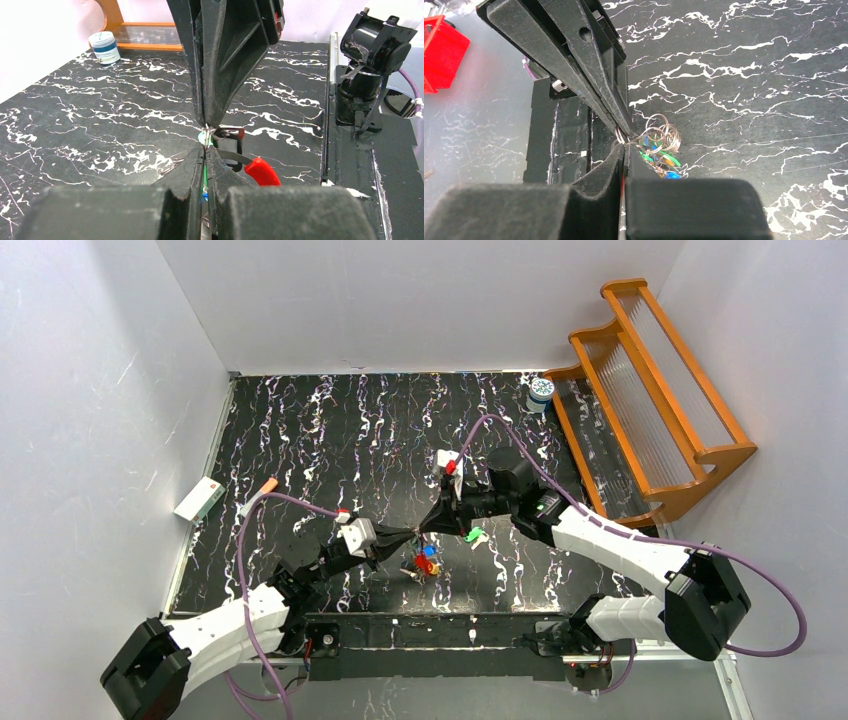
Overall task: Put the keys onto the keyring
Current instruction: Adjust the key on the keyring.
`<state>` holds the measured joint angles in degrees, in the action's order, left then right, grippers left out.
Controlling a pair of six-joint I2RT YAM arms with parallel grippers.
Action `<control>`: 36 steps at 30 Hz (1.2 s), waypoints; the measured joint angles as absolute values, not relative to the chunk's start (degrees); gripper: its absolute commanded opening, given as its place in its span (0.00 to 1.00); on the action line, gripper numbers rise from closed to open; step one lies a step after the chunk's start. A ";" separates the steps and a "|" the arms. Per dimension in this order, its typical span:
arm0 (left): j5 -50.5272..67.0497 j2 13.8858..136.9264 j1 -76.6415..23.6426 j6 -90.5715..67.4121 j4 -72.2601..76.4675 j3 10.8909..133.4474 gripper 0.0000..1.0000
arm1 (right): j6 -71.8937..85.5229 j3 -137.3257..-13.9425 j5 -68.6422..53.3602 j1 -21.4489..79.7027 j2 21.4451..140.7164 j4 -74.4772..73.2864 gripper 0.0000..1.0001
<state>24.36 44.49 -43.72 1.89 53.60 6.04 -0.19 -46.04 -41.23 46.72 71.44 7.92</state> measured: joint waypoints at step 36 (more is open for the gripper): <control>24.18 44.71 -43.72 1.87 53.67 6.04 0.00 | -7.03 -44.69 -37.21 46.61 69.82 3.27 0.51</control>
